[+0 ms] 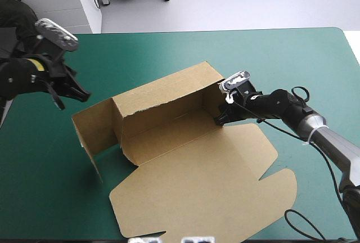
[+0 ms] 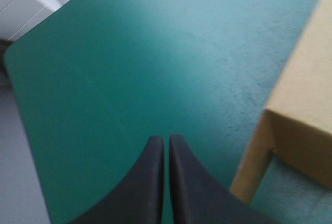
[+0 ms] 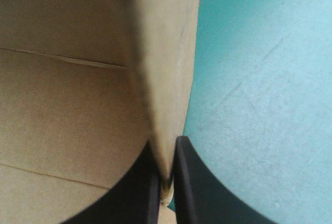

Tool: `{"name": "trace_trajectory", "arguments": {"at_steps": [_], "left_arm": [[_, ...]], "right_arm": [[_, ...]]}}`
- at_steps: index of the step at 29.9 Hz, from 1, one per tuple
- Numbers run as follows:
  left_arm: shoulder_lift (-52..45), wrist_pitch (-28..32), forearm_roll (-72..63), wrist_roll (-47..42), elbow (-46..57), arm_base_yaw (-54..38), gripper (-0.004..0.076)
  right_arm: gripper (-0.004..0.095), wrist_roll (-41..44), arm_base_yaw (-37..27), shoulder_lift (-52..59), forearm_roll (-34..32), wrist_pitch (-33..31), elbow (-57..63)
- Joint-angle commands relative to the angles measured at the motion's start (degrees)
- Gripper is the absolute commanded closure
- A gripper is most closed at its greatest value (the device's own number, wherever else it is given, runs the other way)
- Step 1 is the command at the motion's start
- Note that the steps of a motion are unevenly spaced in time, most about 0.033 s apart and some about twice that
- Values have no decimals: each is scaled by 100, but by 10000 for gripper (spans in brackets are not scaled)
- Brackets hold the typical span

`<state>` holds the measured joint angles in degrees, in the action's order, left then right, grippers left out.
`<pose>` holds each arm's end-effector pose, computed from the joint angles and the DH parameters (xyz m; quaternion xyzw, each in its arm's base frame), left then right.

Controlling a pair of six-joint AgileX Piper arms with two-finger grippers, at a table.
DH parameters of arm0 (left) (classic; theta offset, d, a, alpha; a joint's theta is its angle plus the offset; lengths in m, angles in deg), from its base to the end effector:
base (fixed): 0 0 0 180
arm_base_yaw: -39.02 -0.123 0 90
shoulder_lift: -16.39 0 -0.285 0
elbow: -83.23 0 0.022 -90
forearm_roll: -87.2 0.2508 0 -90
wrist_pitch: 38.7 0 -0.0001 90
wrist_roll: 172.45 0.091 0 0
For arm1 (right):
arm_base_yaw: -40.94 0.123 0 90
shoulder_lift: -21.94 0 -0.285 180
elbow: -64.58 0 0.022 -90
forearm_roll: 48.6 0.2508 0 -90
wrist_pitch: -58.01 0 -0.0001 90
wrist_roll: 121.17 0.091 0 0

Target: Fold the box

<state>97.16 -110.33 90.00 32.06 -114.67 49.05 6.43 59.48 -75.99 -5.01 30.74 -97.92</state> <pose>0.2294 -0.0363 0.4745 0.2719 0.8809 0.0729 0.3804 0.3087 0.1339 0.2554 -0.3001 0.8664 0.1687 0.3617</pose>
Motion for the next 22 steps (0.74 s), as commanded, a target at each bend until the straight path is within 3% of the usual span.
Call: {"name": "trace_trajectory", "arguments": {"at_steps": [1,7,17,22], "left_arm": [[-365,-64,-147,-181,-145,-756,709],[-477,-52,-143,-306,-136,-1148,716],[-477,116,-356,-306,174,-1148,716],[-477,115,-365,-306,370,-1148,716]], "right_arm": [[926,45,12,185,175,118,-178],[926,34,12,185,-30,64,-178],[926,249,12,653,-929,-765,-178],[926,1309,12,1175,-1682,-1078,-178]]}}
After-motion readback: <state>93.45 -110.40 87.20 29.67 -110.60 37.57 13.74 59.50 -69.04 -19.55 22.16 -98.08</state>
